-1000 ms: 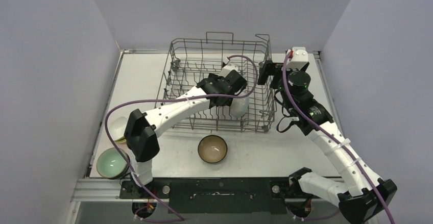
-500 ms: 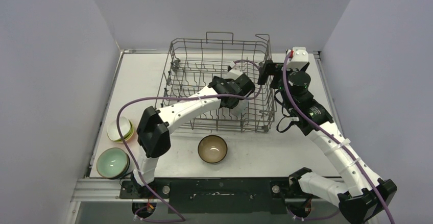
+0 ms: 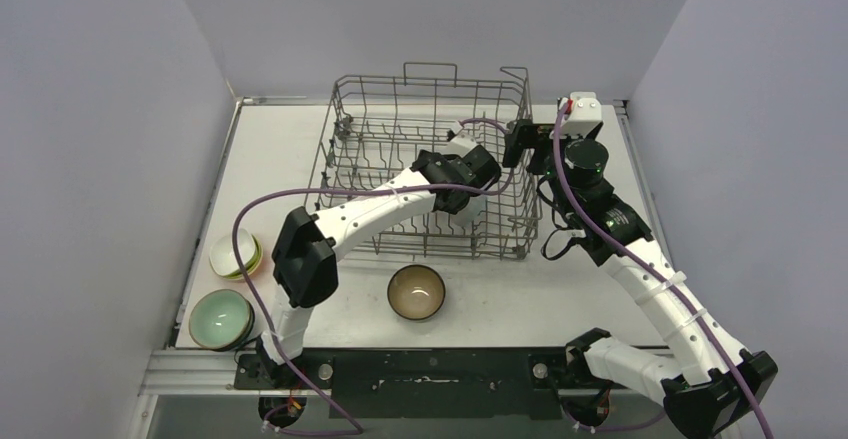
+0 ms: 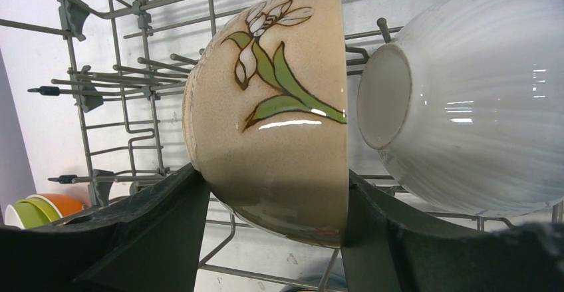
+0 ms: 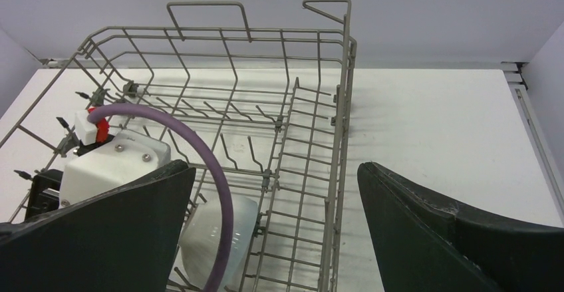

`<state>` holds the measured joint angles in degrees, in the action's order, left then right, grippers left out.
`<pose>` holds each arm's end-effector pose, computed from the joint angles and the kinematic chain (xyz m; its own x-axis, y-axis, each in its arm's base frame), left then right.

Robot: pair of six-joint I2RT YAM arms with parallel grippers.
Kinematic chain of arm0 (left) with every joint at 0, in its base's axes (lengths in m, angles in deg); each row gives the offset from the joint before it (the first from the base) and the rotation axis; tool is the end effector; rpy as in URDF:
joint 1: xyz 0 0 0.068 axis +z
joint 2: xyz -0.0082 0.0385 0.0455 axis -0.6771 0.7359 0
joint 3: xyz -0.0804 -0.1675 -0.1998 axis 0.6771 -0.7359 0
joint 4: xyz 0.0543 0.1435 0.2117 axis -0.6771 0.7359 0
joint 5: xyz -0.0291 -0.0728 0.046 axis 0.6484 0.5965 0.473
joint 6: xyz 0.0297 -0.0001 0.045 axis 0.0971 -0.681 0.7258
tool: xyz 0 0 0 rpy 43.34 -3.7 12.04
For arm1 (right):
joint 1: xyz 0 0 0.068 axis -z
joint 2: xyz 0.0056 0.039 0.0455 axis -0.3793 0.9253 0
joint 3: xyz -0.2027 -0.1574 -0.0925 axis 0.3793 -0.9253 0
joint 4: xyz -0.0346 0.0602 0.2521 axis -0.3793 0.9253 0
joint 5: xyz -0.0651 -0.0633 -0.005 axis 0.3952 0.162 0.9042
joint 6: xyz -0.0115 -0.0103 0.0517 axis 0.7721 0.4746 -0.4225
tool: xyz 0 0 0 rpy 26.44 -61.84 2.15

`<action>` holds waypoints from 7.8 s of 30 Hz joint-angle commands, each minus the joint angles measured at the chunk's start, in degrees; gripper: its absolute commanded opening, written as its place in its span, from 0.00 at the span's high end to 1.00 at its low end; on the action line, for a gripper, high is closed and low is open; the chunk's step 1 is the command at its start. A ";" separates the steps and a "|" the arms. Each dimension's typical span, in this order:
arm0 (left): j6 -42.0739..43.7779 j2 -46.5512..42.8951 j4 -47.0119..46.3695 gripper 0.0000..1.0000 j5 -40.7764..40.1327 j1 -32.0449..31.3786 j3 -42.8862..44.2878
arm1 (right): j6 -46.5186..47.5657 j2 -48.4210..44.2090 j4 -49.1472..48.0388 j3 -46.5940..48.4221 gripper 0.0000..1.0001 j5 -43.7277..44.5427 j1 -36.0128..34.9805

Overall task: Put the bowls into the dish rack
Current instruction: Turn the bowl upside down on the dish rack.

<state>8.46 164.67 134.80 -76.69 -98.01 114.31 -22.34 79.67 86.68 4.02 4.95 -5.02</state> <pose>0.2602 -0.3350 0.2890 -0.6821 0.3437 -0.6455 0.1427 0.9283 0.3435 0.2119 0.1004 0.3971 -0.1690 0.1569 -0.9730 -0.2105 0.9587 0.1912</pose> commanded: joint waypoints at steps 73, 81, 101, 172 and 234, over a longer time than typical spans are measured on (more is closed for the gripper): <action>5.89 -11.04 -21.44 0.15 19.92 4.82 -6.27 | -0.65 1.91 -2.59 0.58 0.00 -8.23 0.21; 6.83 -5.97 -19.53 0.17 20.13 4.84 -3.42 | -0.43 2.32 -2.33 0.83 0.00 -8.47 0.23; 3.49 -13.34 -23.13 0.36 20.65 7.18 -19.53 | -3.85 2.95 0.28 -2.94 0.00 0.88 3.64; -6.90 -47.50 -62.86 0.19 50.77 26.30 -58.27 | -2.91 18.62 11.01 3.59 0.14 -25.85 1.93; 1.84 -57.45 -55.34 0.17 46.19 30.41 -64.05 | -3.09 31.12 18.16 9.36 0.13 -27.27 -3.70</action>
<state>11.24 107.71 84.38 -33.63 -68.13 50.77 -24.72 112.83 100.36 15.19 -18.35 -11.18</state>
